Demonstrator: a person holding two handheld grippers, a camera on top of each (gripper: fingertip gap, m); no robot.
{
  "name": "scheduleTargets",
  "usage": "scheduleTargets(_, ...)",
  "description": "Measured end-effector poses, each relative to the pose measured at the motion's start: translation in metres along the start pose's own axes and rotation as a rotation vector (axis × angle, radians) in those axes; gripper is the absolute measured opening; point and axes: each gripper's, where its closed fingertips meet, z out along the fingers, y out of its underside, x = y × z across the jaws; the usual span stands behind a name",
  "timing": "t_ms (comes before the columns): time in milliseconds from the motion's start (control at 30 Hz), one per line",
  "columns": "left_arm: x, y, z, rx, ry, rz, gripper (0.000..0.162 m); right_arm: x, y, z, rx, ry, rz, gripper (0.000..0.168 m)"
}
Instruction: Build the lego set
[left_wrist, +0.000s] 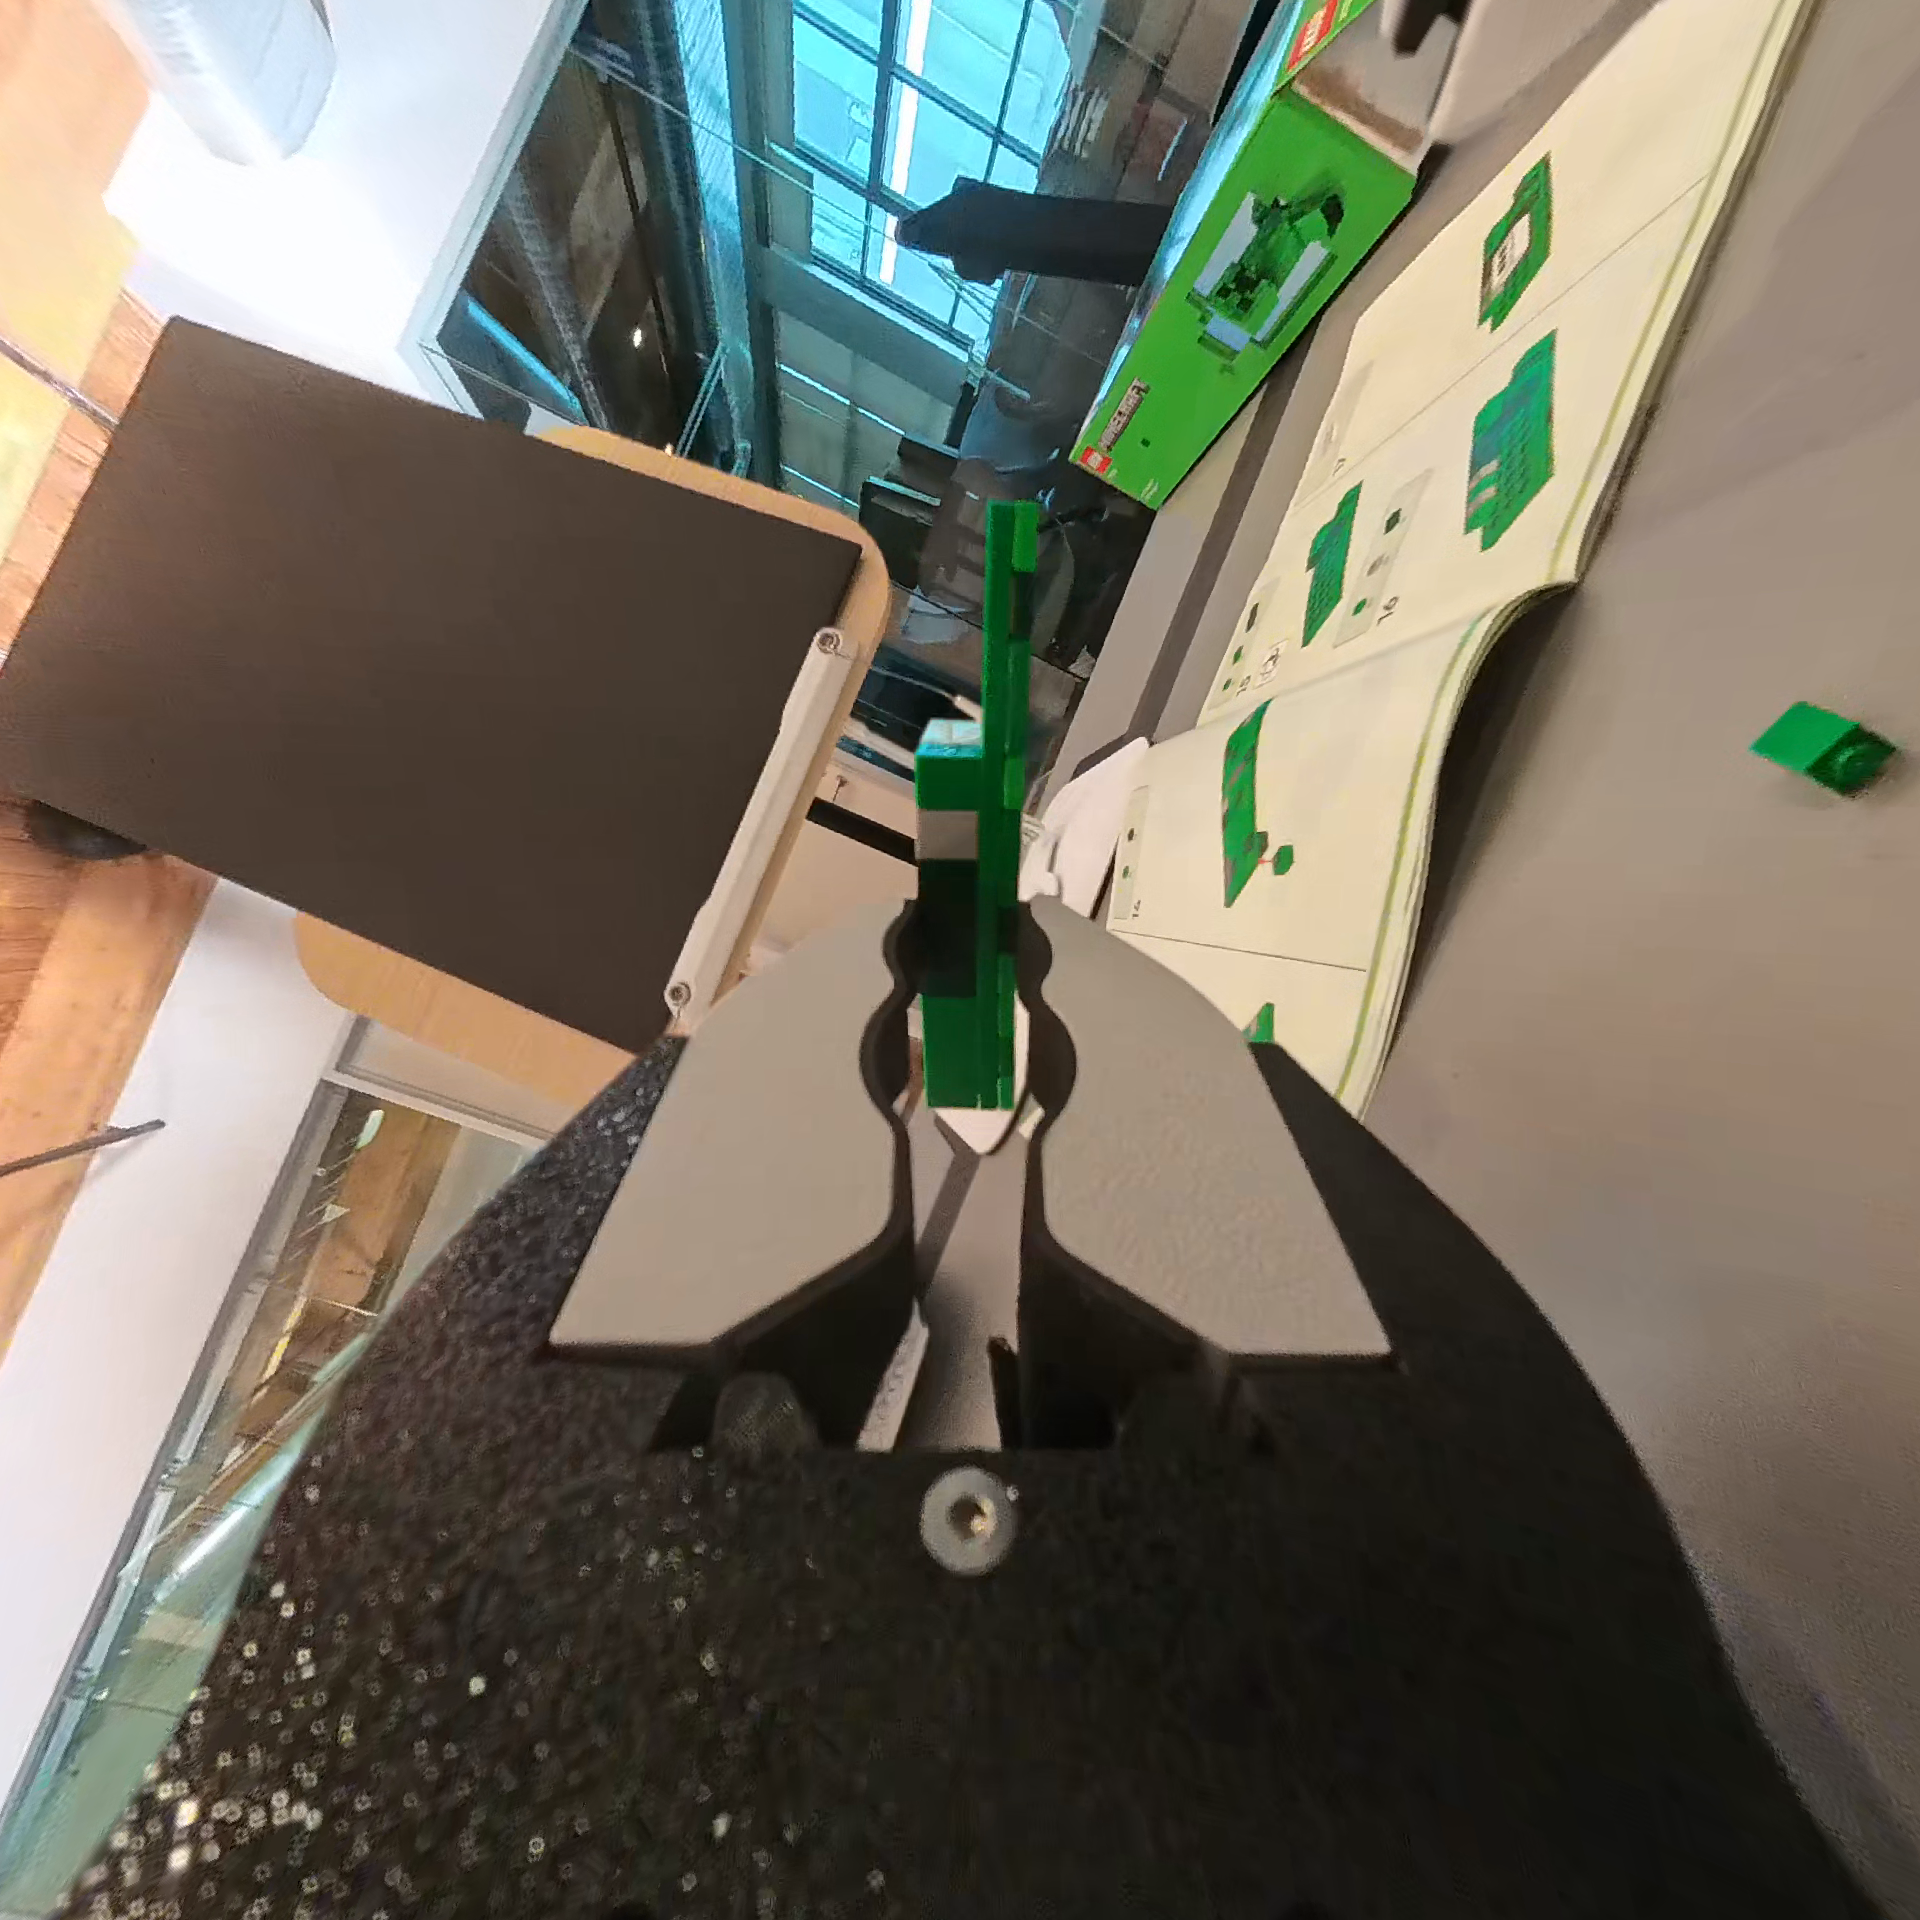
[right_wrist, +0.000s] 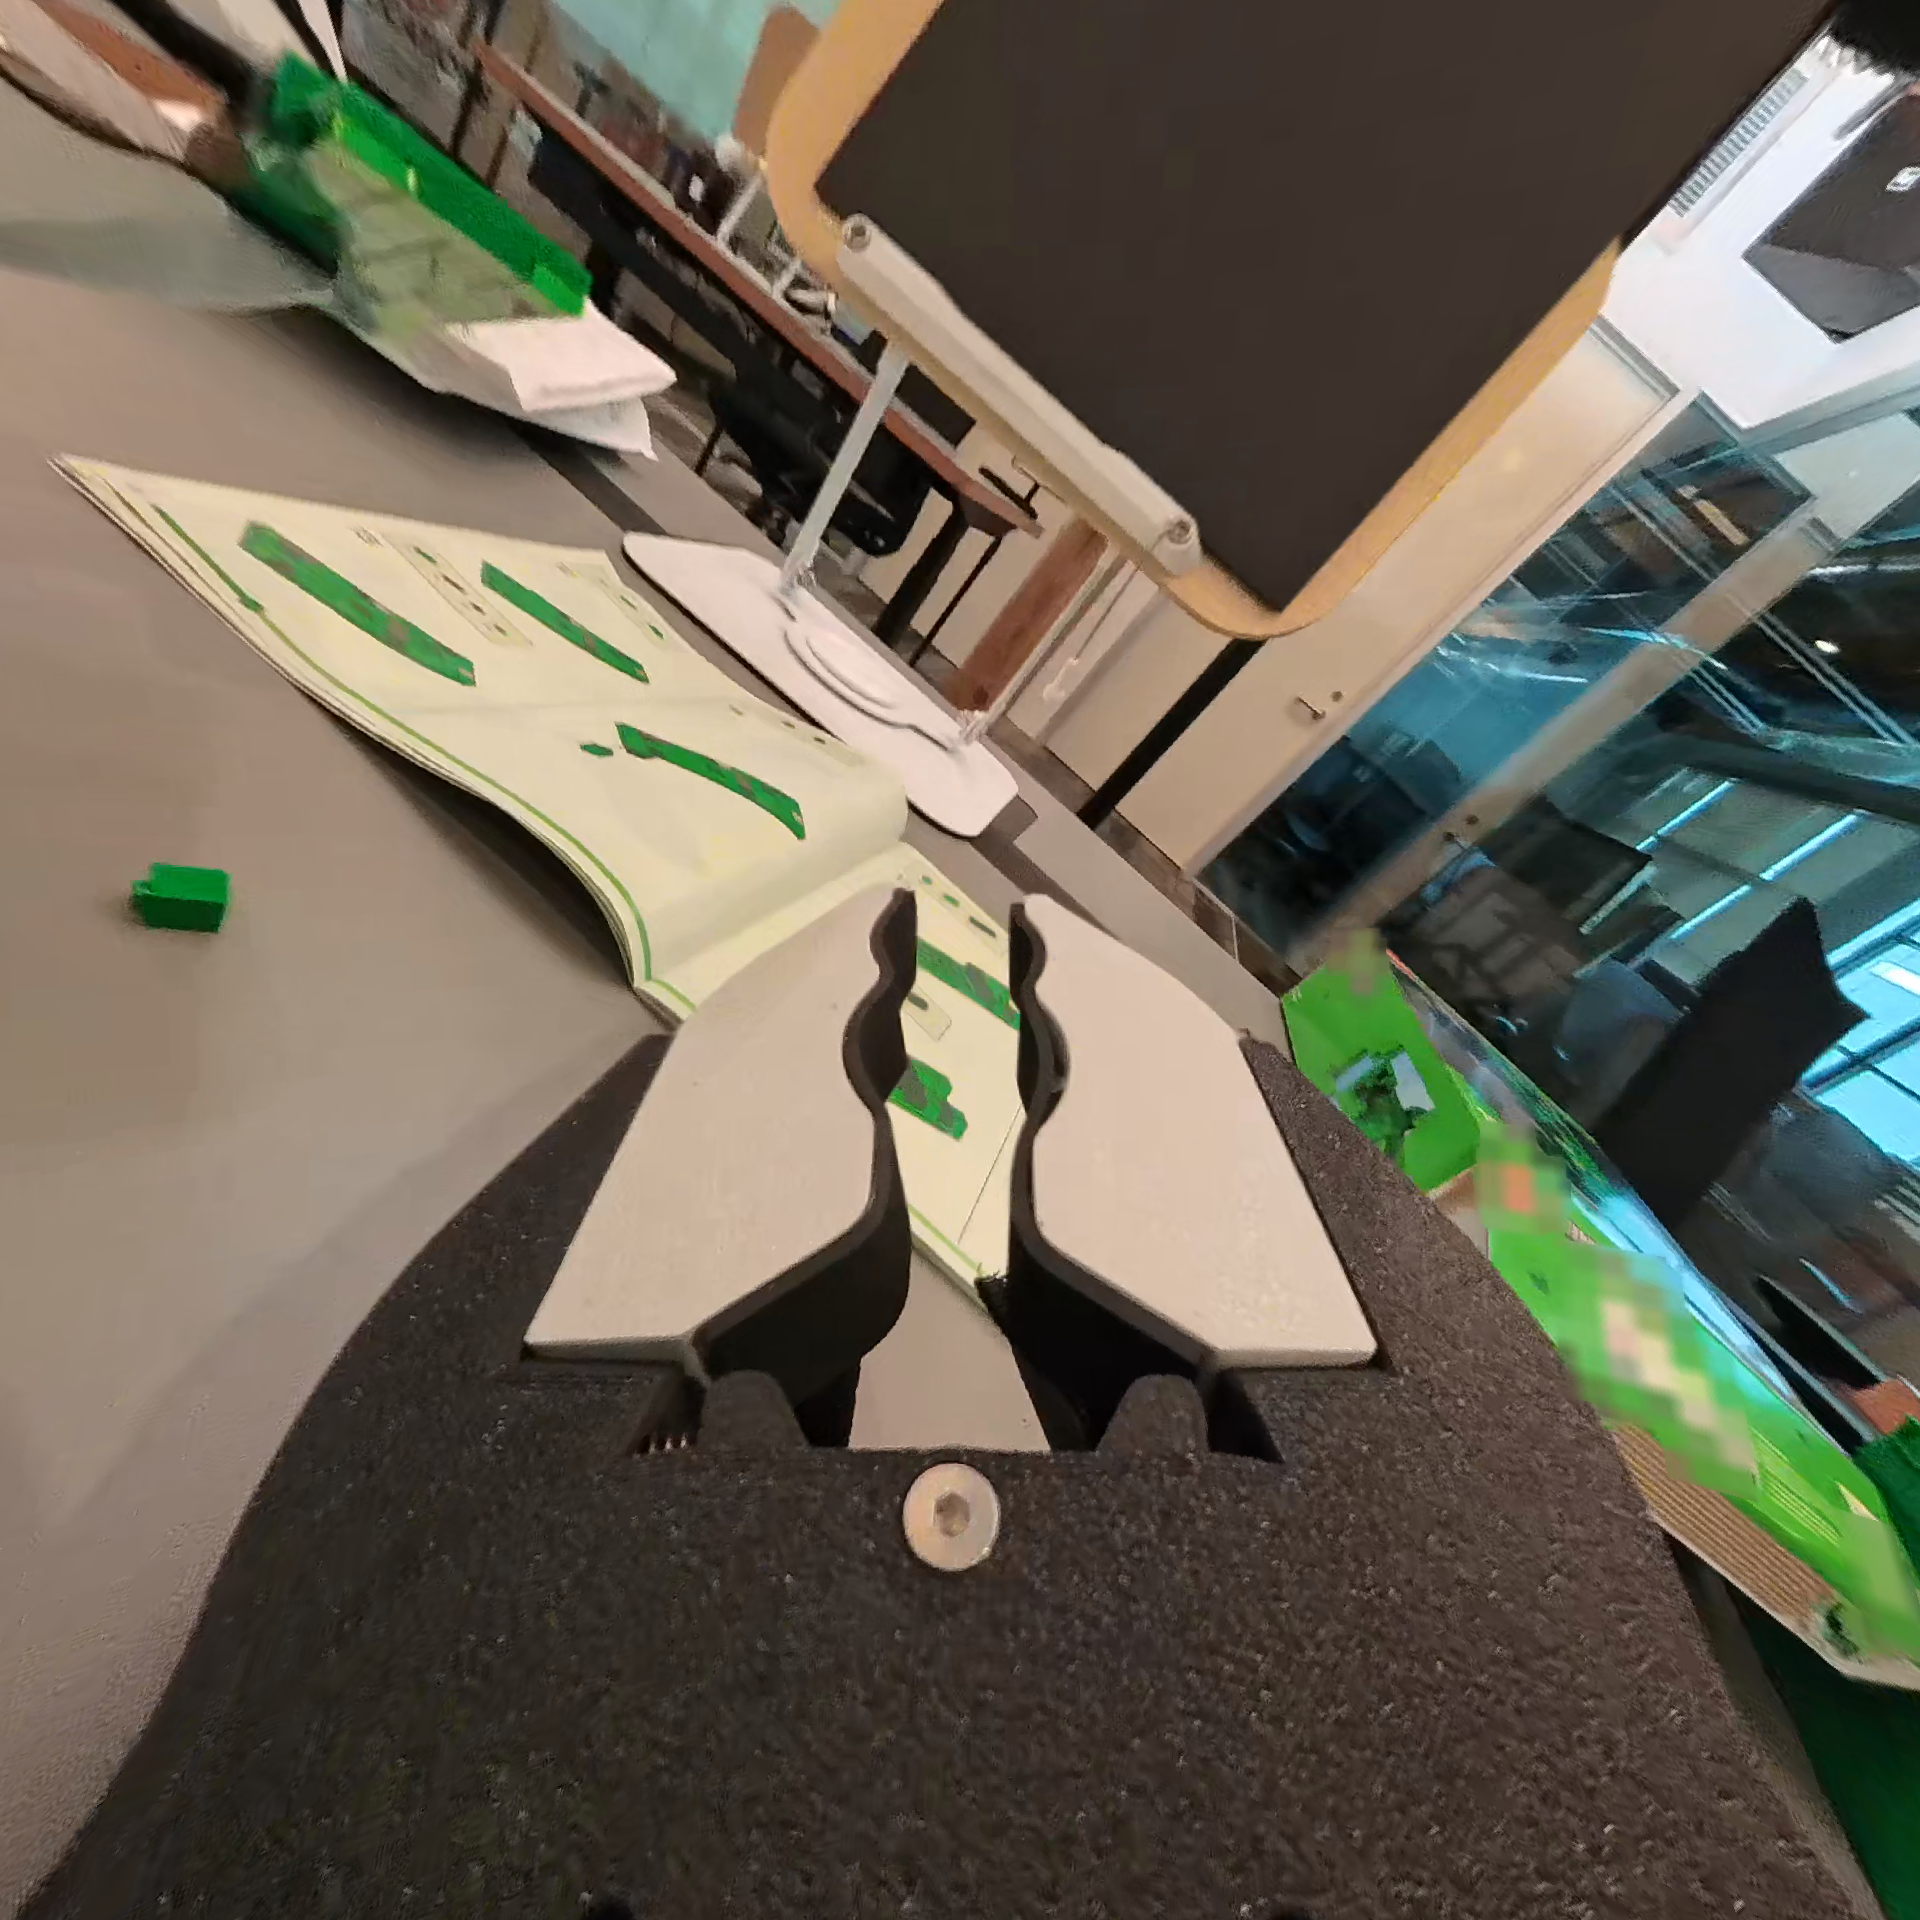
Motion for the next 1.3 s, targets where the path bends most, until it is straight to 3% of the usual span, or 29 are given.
scheduleTargets(533, -0.004, -0.010, -0.010, 0.062, -0.043, -0.034, 0.017, -0.029, 0.009, 0.010, -0.088, -0.069, -0.243, 0.016)
scheduleTargets(1300, 0.010, -0.015, -0.003, 0.081, 0.015, -0.116, 0.017, -0.015, -0.024, -0.008, 0.151, -0.078, -0.050, 0.006)
